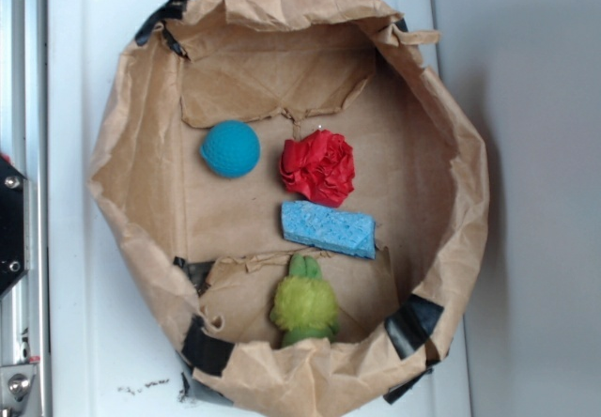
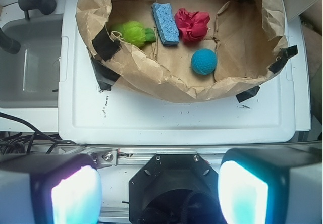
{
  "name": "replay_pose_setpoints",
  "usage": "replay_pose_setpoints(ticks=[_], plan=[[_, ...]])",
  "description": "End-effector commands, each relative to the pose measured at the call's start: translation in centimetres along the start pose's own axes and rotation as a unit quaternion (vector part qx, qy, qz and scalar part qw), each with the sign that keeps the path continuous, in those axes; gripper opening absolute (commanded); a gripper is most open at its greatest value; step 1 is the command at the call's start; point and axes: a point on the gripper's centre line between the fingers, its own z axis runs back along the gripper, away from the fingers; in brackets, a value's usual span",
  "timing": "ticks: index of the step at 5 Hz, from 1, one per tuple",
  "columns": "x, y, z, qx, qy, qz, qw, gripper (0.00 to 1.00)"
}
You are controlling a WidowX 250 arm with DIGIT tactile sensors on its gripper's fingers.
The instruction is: Grab the blue ball.
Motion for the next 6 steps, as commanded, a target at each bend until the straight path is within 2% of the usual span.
replay_pose_setpoints(ticks=[1, 2, 6], plan=[[0.0, 0.0, 0.0, 0.000, 0.000, 0.000, 1.000, 1.00], [4.6, 1.1, -1.2, 0.002, -0.001, -0.017, 1.000, 1.00], [4.6, 1.1, -1.2, 0.002, -0.001, -0.017, 1.000, 1.00]])
